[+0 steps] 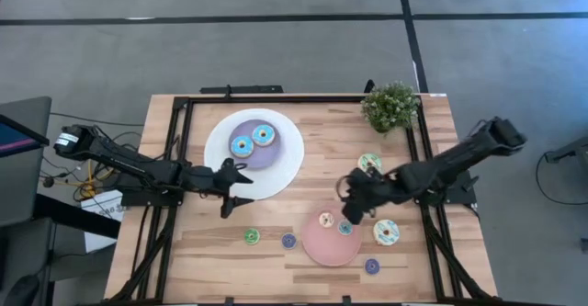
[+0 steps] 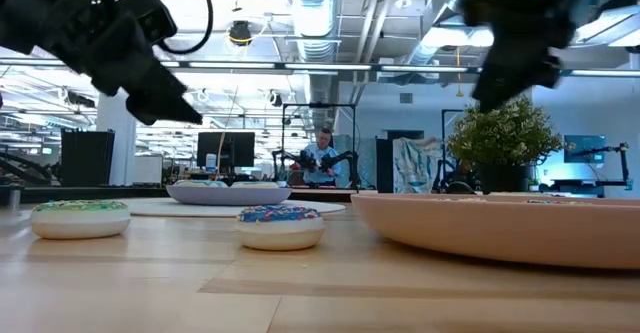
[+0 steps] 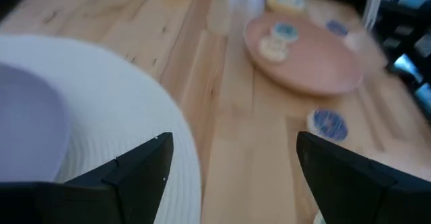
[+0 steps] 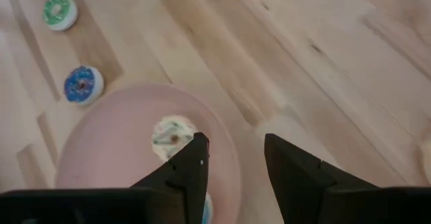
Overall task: Pick & Place donuts
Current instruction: Put the small blue donut on the pink plate
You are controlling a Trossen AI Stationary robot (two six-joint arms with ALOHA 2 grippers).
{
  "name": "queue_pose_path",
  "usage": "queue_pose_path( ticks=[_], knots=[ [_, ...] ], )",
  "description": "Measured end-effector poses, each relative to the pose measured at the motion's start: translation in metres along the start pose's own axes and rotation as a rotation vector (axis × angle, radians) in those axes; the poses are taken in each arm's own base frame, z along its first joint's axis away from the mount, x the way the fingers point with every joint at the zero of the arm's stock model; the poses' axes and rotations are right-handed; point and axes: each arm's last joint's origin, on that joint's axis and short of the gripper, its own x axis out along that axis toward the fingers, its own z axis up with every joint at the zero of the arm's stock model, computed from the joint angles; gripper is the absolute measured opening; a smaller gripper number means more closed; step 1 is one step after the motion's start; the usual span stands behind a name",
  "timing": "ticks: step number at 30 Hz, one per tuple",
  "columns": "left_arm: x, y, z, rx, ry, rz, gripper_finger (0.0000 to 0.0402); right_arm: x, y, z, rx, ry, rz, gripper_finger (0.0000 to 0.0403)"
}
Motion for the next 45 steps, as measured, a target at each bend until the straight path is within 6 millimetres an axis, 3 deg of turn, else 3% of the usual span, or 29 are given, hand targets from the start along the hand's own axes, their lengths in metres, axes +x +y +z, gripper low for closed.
queue_pose_path(
  ticks=[6, 18, 24, 27, 31, 40, 45],
  knots=[
    [0.000, -0.001, 0.006, -0.014, -0.063, 0.002, 0.0309, -0.009, -0.012, -0.028, 0.033, -0.059, -0.017, 0.0134],
    [0.000, 0.001, 0.007, -0.019, -0.094, 0.078, 0.0309, -0.010, -0.004, -0.038, -0.037, -0.055, 0.011, 0.0134],
    [0.000, 0.001, 0.007, -0.019, -0.091, 0.079, 0.0309, -0.002, 0.002, -0.026, 0.019, -0.003, 0.141, 0.0138],
    [0.000, 0.001, 0.006, -0.018, -0.088, 0.080, 0.0309, -0.006, 0.013, -0.016, 0.046, 0.007, 0.299, 0.0155],
    [0.000, 0.001, 0.005, -0.013, -0.070, 0.082, 0.0309, -0.015, 0.029, -0.009, 0.044, -0.011, 0.375, 0.0182],
    [0.000, 0.002, 0.002, -0.006, -0.042, 0.089, 0.0309, 0.016, 0.054, -0.004, -0.054, 0.044, 0.282, 0.0236],
    [0.000, 0.003, 0.001, -0.004, -0.035, 0.091, 0.0309, 0.025, 0.060, 0.001, -0.012, 0.249, 0.092, 0.0240]
  ],
)
